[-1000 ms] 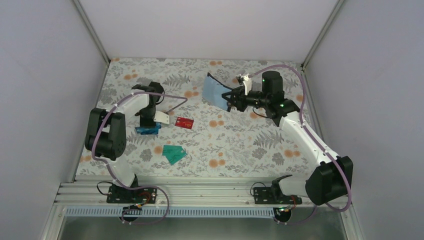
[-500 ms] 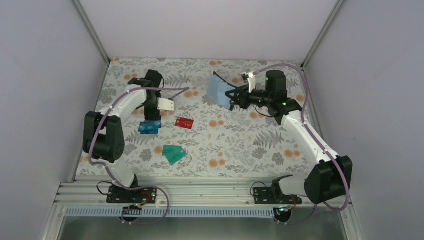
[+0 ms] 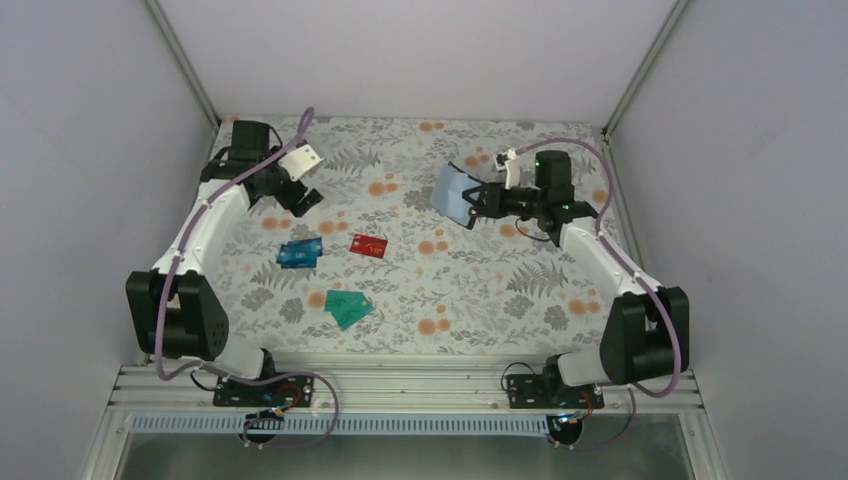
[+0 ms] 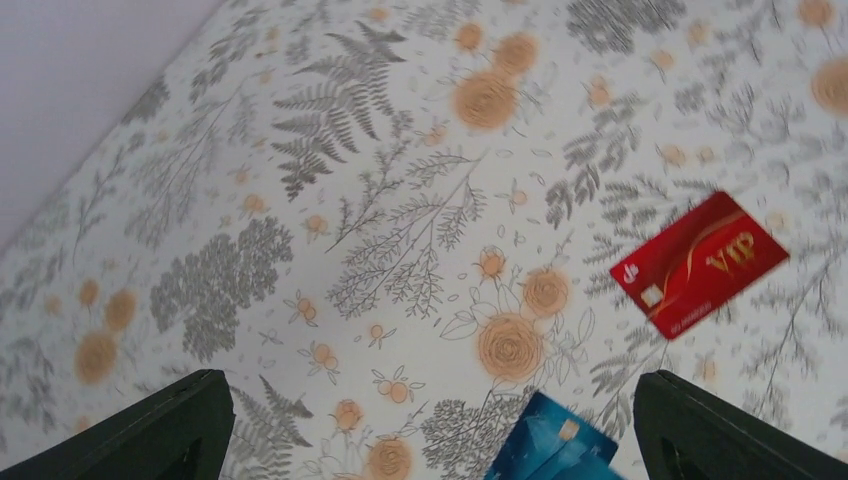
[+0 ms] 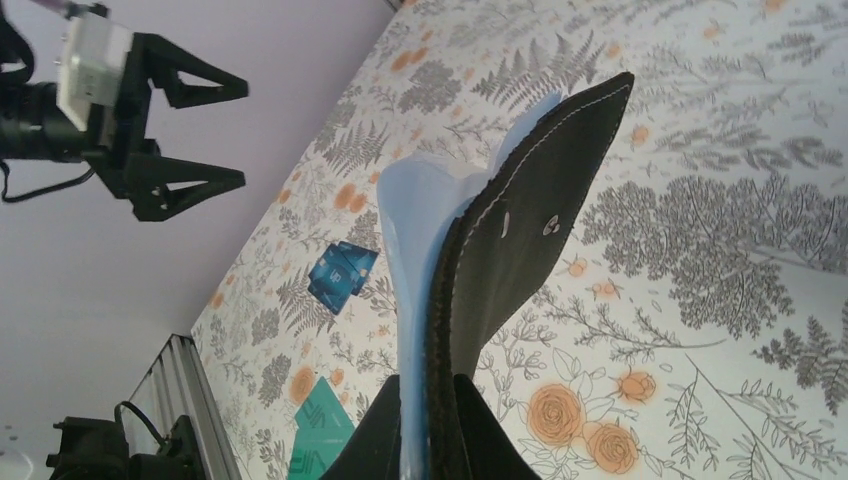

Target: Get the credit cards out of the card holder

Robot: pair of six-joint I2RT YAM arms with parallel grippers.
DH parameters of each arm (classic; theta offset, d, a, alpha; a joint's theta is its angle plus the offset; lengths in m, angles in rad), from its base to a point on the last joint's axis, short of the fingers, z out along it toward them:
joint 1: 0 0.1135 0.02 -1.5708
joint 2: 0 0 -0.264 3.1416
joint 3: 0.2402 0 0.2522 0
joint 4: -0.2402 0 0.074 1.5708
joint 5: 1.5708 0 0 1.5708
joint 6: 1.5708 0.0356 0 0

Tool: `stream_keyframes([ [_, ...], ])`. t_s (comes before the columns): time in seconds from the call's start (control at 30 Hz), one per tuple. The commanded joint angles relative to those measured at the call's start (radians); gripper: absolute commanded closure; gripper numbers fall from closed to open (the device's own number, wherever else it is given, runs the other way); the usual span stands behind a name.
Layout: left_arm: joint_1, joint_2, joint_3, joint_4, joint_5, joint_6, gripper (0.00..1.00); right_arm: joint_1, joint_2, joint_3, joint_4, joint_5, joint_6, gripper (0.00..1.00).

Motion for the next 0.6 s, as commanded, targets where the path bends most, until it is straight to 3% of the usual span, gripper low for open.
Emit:
stream_keyframes([
  [0.0, 0.035, -0.066, -0.111, 0.251, 0.076, -0.316, 0.00, -0.009, 0.049, -0.015, 0.037, -0.031, 0.055, 0.96],
  [0.17, 0.066, -0.086, -0.230, 0.392, 0.052, -0.435, 0.00, -0.009, 0.067, -0.040, 0.035, -0.051, 0.061, 0.96],
  [0.47, 0.122, -0.057, -0.275, 0.420, 0.037, -0.467, 0.00, -0.009, 0.125, -0.055, -0.012, -0.133, 0.020, 0.94],
  [0.53, 0.126, -0.060, -0.281, 0.423, 0.043, -0.464, 0.00, -0.010, 0.143, -0.057, -0.027, -0.119, 0.017, 0.89],
  [0.57, 0.128, -0.059, -0.283, 0.424, 0.045, -0.464, 0.00, -0.013, 0.155, -0.055, -0.038, -0.088, 0.022, 0.76],
])
